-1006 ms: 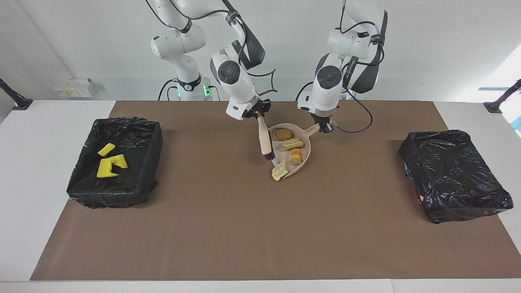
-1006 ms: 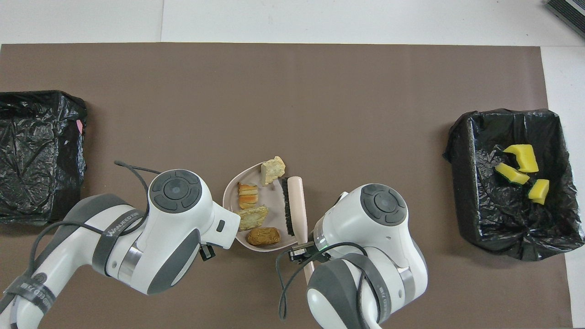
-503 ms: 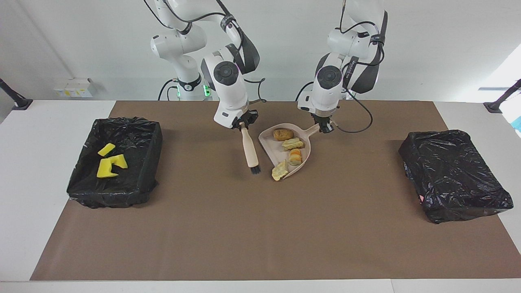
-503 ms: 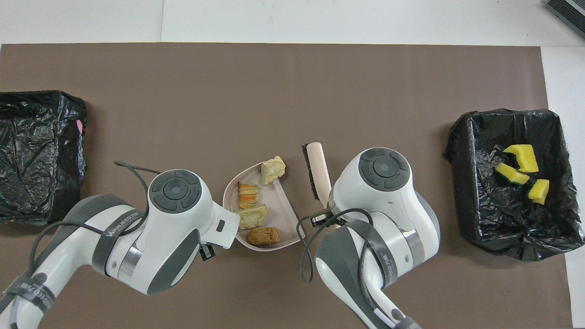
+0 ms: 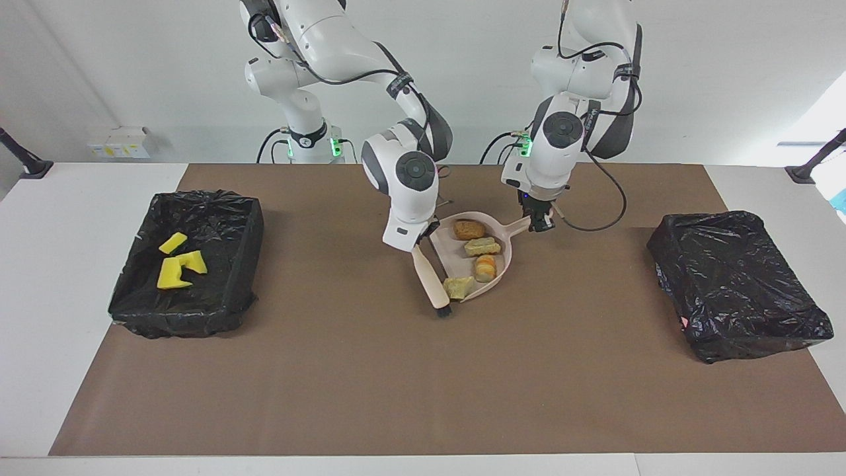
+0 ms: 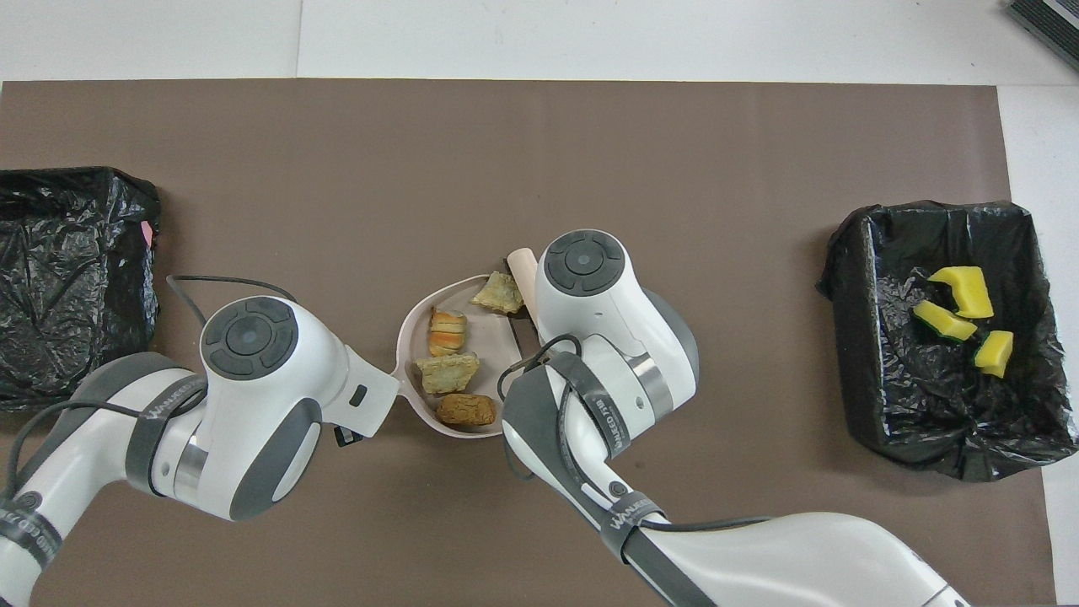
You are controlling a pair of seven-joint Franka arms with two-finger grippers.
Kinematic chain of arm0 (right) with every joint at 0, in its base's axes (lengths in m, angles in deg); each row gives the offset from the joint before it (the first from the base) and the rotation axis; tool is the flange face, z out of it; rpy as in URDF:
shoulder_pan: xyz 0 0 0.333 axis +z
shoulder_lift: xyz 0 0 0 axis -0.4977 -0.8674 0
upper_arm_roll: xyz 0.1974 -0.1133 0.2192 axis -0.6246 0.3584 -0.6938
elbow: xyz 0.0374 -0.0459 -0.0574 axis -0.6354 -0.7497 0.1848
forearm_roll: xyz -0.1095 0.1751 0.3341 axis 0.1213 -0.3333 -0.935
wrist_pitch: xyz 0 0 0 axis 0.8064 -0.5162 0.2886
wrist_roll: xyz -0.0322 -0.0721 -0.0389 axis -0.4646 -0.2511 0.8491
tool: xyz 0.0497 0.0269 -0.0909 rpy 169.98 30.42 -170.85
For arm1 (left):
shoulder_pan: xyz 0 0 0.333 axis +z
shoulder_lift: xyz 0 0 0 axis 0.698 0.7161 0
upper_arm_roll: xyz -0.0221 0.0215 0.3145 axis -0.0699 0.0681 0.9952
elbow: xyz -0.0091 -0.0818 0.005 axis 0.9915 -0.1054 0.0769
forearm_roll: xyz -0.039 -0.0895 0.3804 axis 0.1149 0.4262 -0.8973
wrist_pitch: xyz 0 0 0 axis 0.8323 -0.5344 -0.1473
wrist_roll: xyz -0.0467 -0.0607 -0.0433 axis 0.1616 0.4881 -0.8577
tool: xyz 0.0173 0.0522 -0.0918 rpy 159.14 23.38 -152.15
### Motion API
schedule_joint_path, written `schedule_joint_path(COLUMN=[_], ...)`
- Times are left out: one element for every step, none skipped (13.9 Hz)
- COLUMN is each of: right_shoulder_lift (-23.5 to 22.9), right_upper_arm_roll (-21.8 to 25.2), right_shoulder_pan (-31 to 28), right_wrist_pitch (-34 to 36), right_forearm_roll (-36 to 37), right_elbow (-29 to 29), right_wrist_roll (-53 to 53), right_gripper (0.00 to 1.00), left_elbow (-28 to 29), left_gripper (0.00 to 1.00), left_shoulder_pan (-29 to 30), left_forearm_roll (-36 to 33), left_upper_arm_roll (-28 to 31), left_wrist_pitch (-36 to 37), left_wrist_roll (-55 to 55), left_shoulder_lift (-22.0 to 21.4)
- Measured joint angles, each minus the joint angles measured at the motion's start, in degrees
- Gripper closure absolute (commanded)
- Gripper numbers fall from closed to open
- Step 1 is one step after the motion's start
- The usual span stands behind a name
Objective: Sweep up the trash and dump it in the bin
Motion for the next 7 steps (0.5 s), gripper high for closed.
schedule_joint_path(right_shoulder_lift=[0.3,0.92,1.87,2.94,3.88,4.58,5.03], right_upper_arm_roll=[-0.27,-0.86,-1.41,-1.73,-1.86,-1.81,-1.61], right_shoulder_pan=[0.69,0.86,0.9,0.98,1.06,1.03,0.71], right_wrist_pitch=[1.47,2.55,3.3,3.77,4.59,5.63,6.74], right_forearm_roll=[-0.09,-0.78,-2.78,-4.86,-5.83,-6.24,-6.44], right_elbow=[0.38,0.71,0.98,1.05,1.04,0.96,0.8], right_wrist_roll=[0.8,1.09,1.15,1.15,1.15,1.15,0.83], right_gripper=[1.0,1.0,1.0,1.0,1.0,1.0,1.0], left_elbow=[0.12,0.17,0.18,0.19,0.19,0.19,0.19], left_gripper=[1.0,1.0,1.0,1.0,1.0,1.0,1.0], left_shoulder_pan=[0.15,0.13,0.11,0.09,0.09,0.09,0.11], left_forearm_roll=[0.0,0.0,0.0,0.0,0.0,0.0,0.13], left_upper_arm_roll=[0.01,-0.06,-0.17,-0.23,-0.24,-0.24,-0.24], left_wrist_pitch=[-0.09,-0.13,-0.14,-0.16,-0.18,-0.2,-0.23], left_wrist_roll=[0.51,0.59,0.63,0.65,0.68,0.72,0.79], left_shoulder_lift=[0.0,0.0,0.0,0.0,0.0,0.0,0.0])
